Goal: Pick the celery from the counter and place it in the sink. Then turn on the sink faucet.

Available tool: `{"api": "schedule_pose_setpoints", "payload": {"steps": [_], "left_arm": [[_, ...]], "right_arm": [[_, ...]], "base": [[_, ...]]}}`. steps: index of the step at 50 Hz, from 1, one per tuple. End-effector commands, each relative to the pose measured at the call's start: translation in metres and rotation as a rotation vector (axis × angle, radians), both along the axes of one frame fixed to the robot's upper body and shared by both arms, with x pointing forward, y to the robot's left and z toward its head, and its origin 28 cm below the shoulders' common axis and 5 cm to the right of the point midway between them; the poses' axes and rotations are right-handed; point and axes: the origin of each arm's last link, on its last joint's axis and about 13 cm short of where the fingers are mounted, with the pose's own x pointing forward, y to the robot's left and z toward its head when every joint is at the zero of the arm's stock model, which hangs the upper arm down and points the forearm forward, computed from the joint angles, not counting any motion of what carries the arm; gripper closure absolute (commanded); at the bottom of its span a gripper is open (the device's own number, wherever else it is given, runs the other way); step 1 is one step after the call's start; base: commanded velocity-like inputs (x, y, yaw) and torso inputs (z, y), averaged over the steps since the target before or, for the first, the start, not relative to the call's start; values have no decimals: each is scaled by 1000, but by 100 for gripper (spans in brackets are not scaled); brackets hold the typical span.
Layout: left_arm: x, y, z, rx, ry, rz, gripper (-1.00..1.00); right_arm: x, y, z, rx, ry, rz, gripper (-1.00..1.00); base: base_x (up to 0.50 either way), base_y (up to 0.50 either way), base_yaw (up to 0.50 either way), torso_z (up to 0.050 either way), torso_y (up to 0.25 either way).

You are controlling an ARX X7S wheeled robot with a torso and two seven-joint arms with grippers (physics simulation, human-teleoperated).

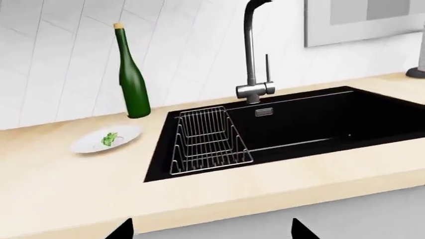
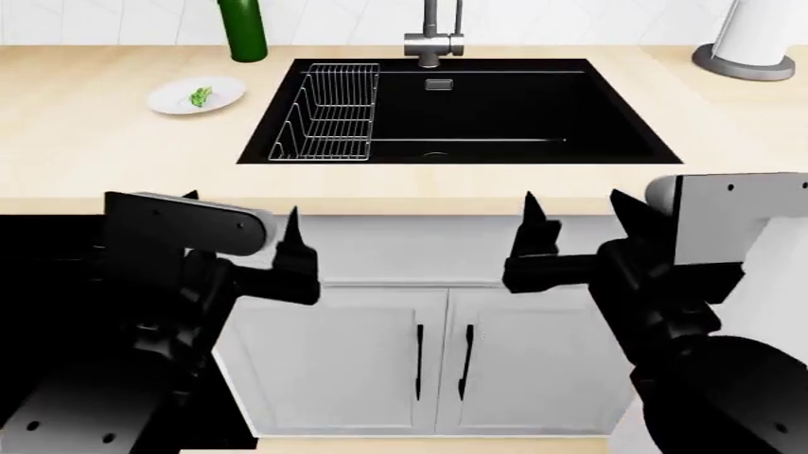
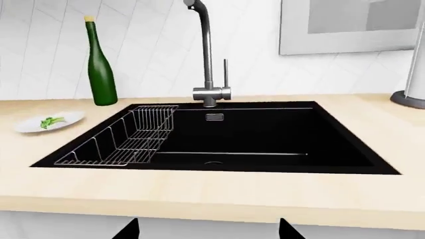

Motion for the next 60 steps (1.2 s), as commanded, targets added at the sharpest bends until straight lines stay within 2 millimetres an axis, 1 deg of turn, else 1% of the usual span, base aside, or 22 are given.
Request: {"api": "schedule_pose_setpoints", "payload": {"steps": [1,9,12,14,15,16,17,18,19,20,21,22,24,27,28,31,37,41,42,46,54,60], "left_arm": [[-4,2,12,-3,-27,2,-100],[-3,4,19,2,-38,14,-100],[3,3,25,-16,-38,-11,-100],[19,5,42,-26,-34,-19,-100],[22,8,50,-25,-39,31,-100],[36,19,70,-43,-17,101,-100],[38,18,85,-34,-29,129,-100],[37,15,92,-37,-20,111,-100],[34,9,97,-5,1,-21,-100],[36,9,100,-10,-9,-68,-100],[37,9,100,-10,-9,-68,-100],[51,13,105,-3,16,-27,-100],[69,17,115,9,29,-5,-100],[91,21,125,32,34,17,-100],[99,22,127,41,44,7,-100],[119,25,129,27,67,19,-100],[145,28,127,35,78,53,-100],[162,28,125,51,92,66,-100],[167,28,123,70,97,77,-100],[183,30,124,55,104,102,-100],[187,33,113,41,119,100,-100],[185,33,115,35,118,86,-100]], "right_arm": [[-7,-2,12,-27,-35,21,-100],[-5,-3,18,-37,-42,8,-100],[0,-2,24,-37,-42,7,-100],[16,-2,41,-21,-6,11,-100],[19,-1,46,-22,-3,4,-100],[29,-1,62,-40,5,-15,-100],[34,-2,71,-46,7,-22,-100],[38,-3,75,-51,8,-26,-100],[44,-2,78,-69,12,-30,-100],[53,-3,79,-73,38,-48,-100],[53,-3,79,-73,38,-48,-100],[73,-4,84,-80,65,-92,-100],[95,-5,95,-92,76,-136,-100],[123,-4,105,-95,92,-174,-100],[127,-3,105,-108,90,-182,-100],[145,-3,104,-124,102,-216,-100],[171,-7,102,-110,131,-266,-100],[188,-12,94,-117,159,-286,-100],[193,-13,90,-148,168,-307,-100],[206,-14,83,-150,194,-323,-100],[207,-17,82,-146,196,-330,-100],[206,-18,82,-145,197,-324,-100]], "base": [[418,0,0,0,0],[500,0,0,0,0],[500,0,0,0,0],[500,0,0,0,0],[500,0,0,0,0],[500,0,0,0,0],[500,0,0,0,0],[500,0,0,0,0],[0,0,0,50,20],[0,0,0,50,20],[0,0,0,50,20],[0,0,0,50,16],[0,0,0,50,18],[0,0,0,50,18],[0,0,0,50,16],[0,0,0,50,16],[0,0,0,50,17],[75,0,0,50,17],[500,0,0,50,18],[500,0,0,50,19],[500,0,0,50,17],[500,0,0,50,18]]}}
